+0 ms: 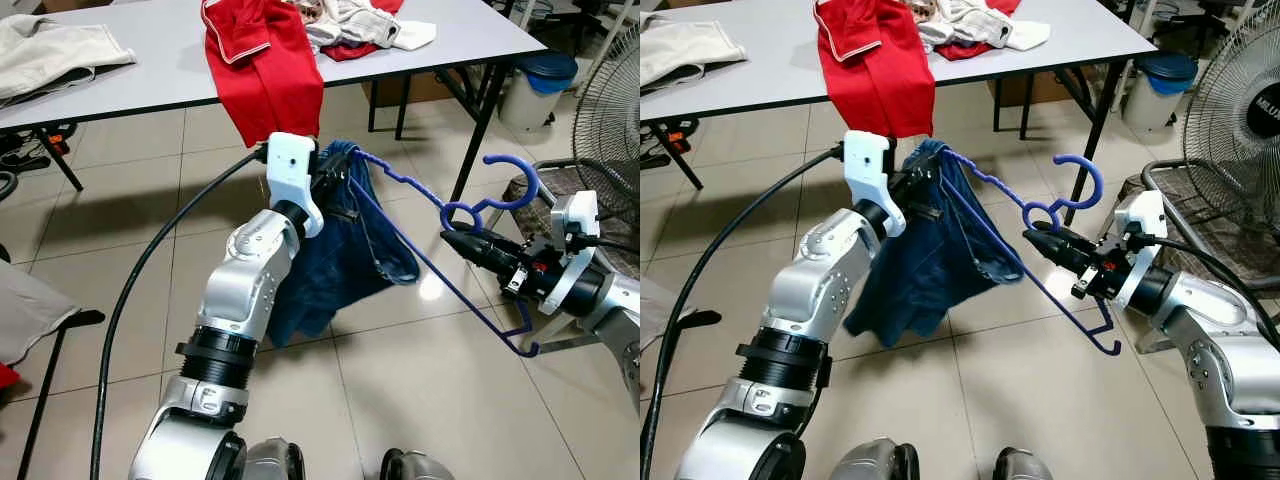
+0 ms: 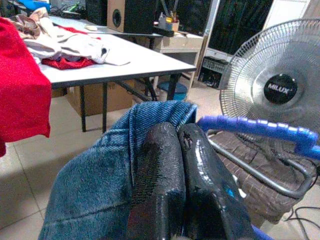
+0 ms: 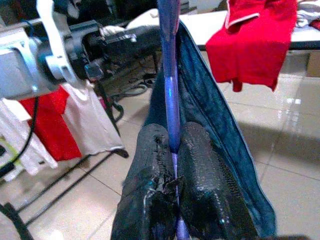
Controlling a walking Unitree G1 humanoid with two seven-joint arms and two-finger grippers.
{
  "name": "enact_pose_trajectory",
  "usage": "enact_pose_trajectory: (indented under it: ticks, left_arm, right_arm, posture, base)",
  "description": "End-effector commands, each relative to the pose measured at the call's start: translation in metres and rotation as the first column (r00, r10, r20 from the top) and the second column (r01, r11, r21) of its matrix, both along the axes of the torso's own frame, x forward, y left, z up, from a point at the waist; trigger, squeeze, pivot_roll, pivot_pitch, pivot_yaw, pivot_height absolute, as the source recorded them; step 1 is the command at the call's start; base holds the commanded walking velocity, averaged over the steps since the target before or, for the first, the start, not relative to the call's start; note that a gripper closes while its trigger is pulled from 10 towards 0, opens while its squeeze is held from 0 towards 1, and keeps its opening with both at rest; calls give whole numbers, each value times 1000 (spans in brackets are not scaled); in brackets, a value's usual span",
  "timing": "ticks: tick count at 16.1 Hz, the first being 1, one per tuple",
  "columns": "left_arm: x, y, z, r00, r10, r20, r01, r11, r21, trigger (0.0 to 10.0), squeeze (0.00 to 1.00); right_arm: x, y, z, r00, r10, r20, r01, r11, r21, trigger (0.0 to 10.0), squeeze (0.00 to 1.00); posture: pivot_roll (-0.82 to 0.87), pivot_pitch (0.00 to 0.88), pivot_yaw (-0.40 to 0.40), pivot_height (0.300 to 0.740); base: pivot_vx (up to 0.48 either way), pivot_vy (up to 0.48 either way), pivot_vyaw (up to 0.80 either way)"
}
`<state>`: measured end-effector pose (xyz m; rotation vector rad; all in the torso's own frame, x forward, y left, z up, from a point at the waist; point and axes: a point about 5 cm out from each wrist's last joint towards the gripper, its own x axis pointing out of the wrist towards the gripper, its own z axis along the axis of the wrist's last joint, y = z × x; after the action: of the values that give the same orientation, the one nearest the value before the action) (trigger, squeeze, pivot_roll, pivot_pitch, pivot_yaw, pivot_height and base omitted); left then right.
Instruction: Hang hanger
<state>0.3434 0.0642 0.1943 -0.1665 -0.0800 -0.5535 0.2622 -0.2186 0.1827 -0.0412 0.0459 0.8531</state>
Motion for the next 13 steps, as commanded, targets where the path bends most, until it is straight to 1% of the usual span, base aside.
enact_pose_trajectory:
  ticks: [1,3,5,9,10,11,13]
  left_arm:
    - [2,3,16,999,-13,51,14,1000,-12,0,0]
    - [2,7,23,997,-35,69,36,999,-7,0,0]
    - [0,12,31,992,-85,90,83,996,25,0,0]
    - [-3,20,36,984,-143,103,138,989,50,0,0]
    - [-5,21,37,978,-183,103,177,982,64,0,0]
    - [-6,21,38,974,-200,104,193,979,70,0,0]
    - [-10,23,43,949,-298,100,287,952,107,0,0]
  right_arm:
    - [0,2,5,1000,5,29,-4,1000,-22,0,0]
    - [1,1,3,1000,-12,24,13,999,-30,0,0]
    - [2,-1,-1,999,-30,10,31,998,-50,0,0]
    - [1,-6,-5,999,-37,-9,37,996,-80,0,0]
    - [1,-8,-5,999,-41,-13,40,995,-88,0,0]
    - [1,-8,-5,999,-42,-15,41,995,-91,0,0]
    - [0,-14,-9,999,-28,-46,22,991,-135,0,0]
  posture:
    - [-41,93,72,740]
    - [-41,93,72,740]
    - [-35,94,73,740]
    - [-35,92,73,740]
    - [-35,92,73,740]
    - [-37,93,72,740]
    - [-40,94,69,740]
  base:
    - [0,0,0]
    - [0,0,0]
    - [0,0,0]
    - [0,0,0]
    - [0,0,0]
    - [0,0,0]
    - [0,0,0]
